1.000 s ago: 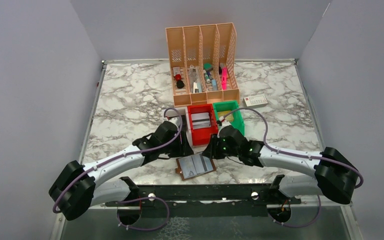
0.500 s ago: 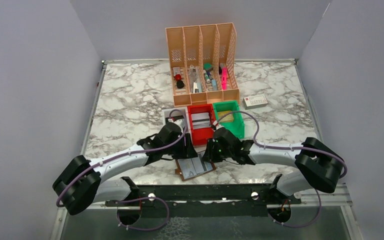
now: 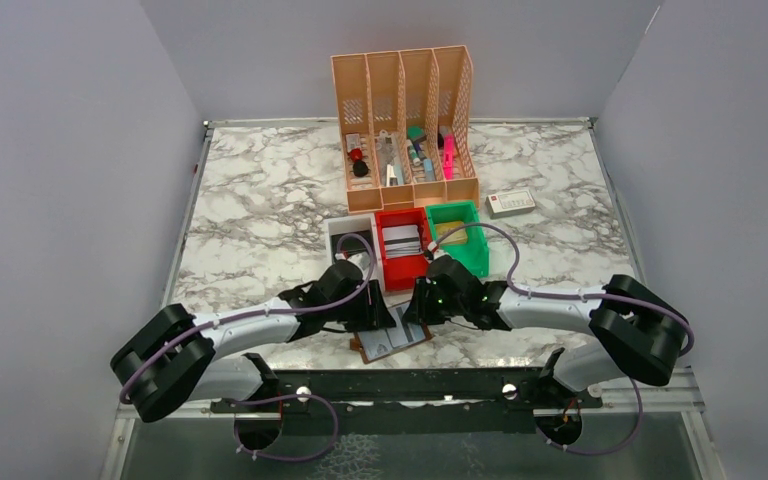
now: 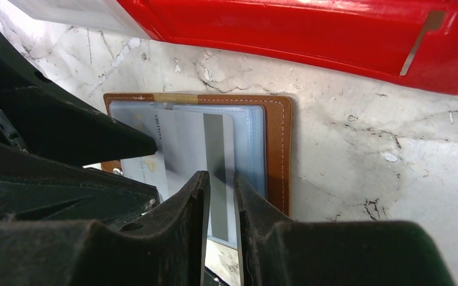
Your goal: Take the credit cards out of the card holder
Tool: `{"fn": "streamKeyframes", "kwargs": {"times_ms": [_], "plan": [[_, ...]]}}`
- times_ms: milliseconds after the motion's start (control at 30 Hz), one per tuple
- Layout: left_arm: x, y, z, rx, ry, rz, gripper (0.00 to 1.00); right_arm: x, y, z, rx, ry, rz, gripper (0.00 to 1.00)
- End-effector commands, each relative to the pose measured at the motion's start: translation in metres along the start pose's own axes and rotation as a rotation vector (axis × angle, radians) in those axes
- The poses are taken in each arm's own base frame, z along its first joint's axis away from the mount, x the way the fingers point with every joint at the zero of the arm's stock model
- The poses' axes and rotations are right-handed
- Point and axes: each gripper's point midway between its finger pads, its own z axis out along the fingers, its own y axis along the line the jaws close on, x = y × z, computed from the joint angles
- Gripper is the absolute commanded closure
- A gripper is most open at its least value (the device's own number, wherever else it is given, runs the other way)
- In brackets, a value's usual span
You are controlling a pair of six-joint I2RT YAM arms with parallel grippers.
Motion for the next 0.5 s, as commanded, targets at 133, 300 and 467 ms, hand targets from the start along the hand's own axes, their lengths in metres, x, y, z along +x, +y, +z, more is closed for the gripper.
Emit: {"fn": "streamKeyframes", "kwargs": {"times_ms": [133,300,467], "plan": [[0.02,0.024,0.015,-0.08,0.018,-0.05,0.5,0.026,-0.029,0.001,0.092,0.067,0.015,0.73],[0.025,0.034,0.017,-0.124,0.002,-0.083,0.56,0.026,-0.03,0.002,0.094,0.069,0.017,0.72],[0.024,0.037,0.015,-0.122,-0.036,-0.115,0.63,0.027,-0.029,0.006,0.092,0.079,0.015,0.72]]}}
